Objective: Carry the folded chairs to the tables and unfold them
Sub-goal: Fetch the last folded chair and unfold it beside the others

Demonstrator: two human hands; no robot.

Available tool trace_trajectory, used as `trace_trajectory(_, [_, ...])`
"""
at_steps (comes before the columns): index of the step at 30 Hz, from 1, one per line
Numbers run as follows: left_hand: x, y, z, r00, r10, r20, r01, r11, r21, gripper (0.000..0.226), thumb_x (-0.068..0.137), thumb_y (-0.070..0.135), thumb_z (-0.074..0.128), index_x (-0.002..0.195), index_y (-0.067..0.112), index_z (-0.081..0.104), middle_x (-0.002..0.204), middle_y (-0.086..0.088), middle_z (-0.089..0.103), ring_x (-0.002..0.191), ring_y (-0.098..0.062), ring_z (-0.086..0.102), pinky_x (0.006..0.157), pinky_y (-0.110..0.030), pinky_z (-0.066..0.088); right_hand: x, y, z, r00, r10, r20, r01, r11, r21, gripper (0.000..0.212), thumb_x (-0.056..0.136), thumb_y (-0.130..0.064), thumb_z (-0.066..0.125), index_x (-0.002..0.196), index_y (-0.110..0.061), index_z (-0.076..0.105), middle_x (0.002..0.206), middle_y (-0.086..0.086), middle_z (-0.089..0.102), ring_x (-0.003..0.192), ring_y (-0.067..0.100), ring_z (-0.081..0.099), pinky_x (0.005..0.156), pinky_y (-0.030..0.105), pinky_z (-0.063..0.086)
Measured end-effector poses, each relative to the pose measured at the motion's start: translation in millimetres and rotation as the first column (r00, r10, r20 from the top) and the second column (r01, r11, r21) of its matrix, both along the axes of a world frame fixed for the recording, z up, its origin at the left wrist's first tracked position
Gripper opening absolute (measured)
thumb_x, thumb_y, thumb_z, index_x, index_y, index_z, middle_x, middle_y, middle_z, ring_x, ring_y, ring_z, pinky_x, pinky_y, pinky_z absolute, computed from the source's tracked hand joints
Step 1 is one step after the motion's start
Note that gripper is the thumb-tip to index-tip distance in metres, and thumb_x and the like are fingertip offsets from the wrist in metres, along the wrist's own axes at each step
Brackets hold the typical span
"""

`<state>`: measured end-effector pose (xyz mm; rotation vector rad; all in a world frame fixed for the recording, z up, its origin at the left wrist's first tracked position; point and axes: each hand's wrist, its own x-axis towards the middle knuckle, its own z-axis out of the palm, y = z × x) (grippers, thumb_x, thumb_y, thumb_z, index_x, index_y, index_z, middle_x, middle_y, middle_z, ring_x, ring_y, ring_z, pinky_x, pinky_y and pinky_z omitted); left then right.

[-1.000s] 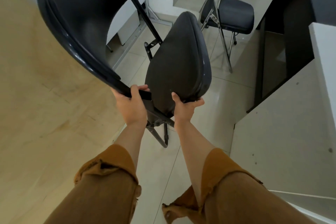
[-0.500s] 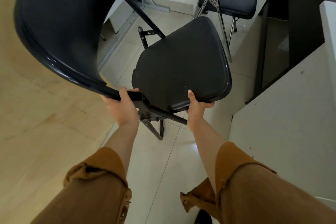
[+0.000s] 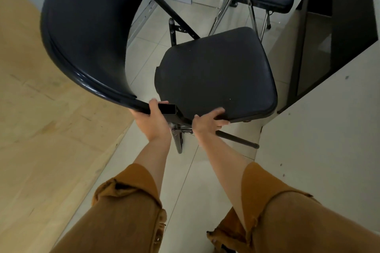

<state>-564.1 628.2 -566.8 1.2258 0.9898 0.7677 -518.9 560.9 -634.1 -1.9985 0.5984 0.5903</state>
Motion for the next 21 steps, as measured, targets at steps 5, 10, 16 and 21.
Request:
trace_trajectory(5, [-2, 3, -10, 0.999, -0.042, -0.029, 0.043, 0.999, 0.023, 0.019, 0.091, 0.007, 0.054, 0.102, 0.021, 0.045, 0.054, 0.028, 0.062, 0.060, 0.024, 0.057, 0.055, 0.008, 0.038, -31, -12, -21, 0.831, 0.402, 0.384, -0.406, 0.911, -0.076, 0.046, 0.101, -0.043, 0.029, 0.142, -0.025, 0.040, 0.157, 0.013, 0.012, 0.146, 0.029, -0.004, 0.114, 0.050, -0.008])
trace_trajectory(10, [-5, -1, -9, 0.987, -0.131, -0.093, 0.135, 0.990, 0.038, 0.014, 0.090, 0.013, 0.059, 0.090, 0.022, 0.049, 0.077, 0.012, 0.064, 0.067, 0.008, 0.066, 0.059, 0.002, 0.046, -41, -35, -29, 0.826, 0.365, 0.431, -0.417, 0.908, 0.031, 0.058, 0.093, -0.058, 0.036, 0.146, -0.038, 0.028, 0.158, -0.010, 0.011, 0.144, 0.018, -0.006, 0.114, 0.047, 0.019])
trace_trajectory(16, [-17, -11, -20, 0.954, -0.240, -0.180, 0.259, 0.961, 0.091, 0.015, 0.087, 0.014, 0.064, 0.085, 0.026, 0.055, 0.082, 0.011, 0.063, 0.079, 0.000, 0.062, 0.062, -0.003, 0.046, -30, -44, -7, 0.728, 0.396, 0.560, -0.530, 0.843, 0.093, 0.058, 0.098, -0.042, 0.038, 0.151, -0.026, 0.019, 0.158, -0.006, 0.016, 0.145, 0.011, 0.019, 0.118, 0.041, 0.023])
trace_trajectory(21, [-29, -3, -20, 0.907, -0.357, -0.224, 0.386, 0.916, 0.106, 0.022, 0.089, 0.016, 0.064, 0.109, 0.013, 0.057, 0.091, 0.014, 0.062, 0.088, 0.003, 0.061, 0.073, -0.009, 0.053, -33, -20, 21, 0.558, 0.588, 0.586, -0.761, 0.643, 0.079, 0.063, 0.091, -0.034, 0.036, 0.151, -0.022, 0.021, 0.150, -0.011, 0.032, 0.135, -0.006, 0.030, 0.115, 0.022, 0.025])
